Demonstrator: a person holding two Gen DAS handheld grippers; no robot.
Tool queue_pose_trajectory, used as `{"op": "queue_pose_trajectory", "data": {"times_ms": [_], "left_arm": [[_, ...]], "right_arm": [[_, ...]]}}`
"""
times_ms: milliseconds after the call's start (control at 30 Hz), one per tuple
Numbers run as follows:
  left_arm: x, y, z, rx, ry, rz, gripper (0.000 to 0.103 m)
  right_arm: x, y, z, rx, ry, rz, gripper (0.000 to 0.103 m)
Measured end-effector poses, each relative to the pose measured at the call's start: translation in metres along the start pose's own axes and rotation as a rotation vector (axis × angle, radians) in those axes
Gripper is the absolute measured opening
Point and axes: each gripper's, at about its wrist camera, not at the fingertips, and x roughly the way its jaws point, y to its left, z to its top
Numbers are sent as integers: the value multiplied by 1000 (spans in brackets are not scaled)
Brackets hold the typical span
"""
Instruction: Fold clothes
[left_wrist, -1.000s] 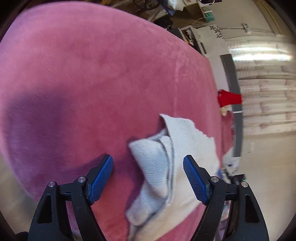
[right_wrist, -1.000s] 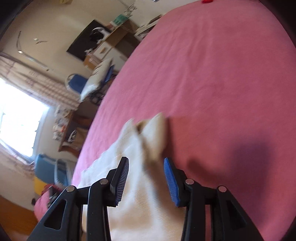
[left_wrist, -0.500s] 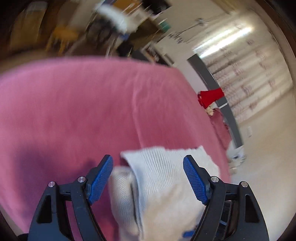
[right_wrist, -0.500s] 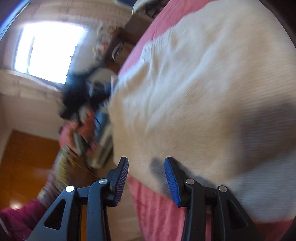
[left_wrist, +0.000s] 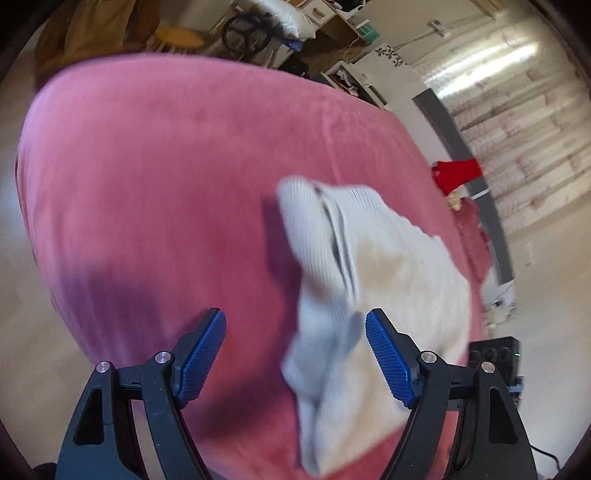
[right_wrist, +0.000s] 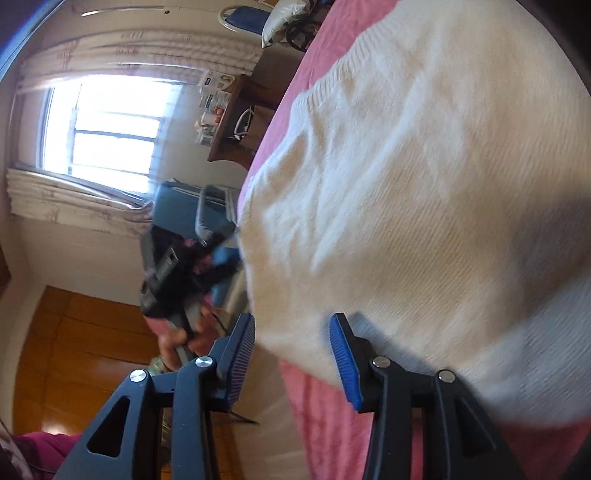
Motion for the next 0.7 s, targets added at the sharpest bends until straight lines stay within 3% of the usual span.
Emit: {"op": "queue_pose_trajectory", "data": {"times_ms": [133, 200, 433, 533, 567, 633, 667, 700], "left_arm": [[-8, 0, -50, -34, 25, -65, 79], [-11, -5, -62, -19, 42, -61, 79], [-7, -28, -88, 76, 85, -26, 79], [0, -34, -93, 66, 136, -75, 79], [1, -35, -94, 53, 145, -90, 72], [5, -29, -93, -7, 158, -135, 42], [7, -24, -92, -49, 165, -164, 12], [10, -20, -90, -93, 174, -195, 11]], "right_arm": [[20, 1, -28, 46, 31, 18, 46], [33, -1, -42, 73, 41, 20, 46], [29, -11, -56, 150, -44, 37, 46], [22, -16, -54, 171, -90, 18, 47], [22, -18, -54, 182, -103, 14, 47], [26, -19, -55, 198, -110, 14, 48], [28, -19, -56, 196, -113, 12, 48], [31, -19, -56, 195, -117, 11, 48]]}}
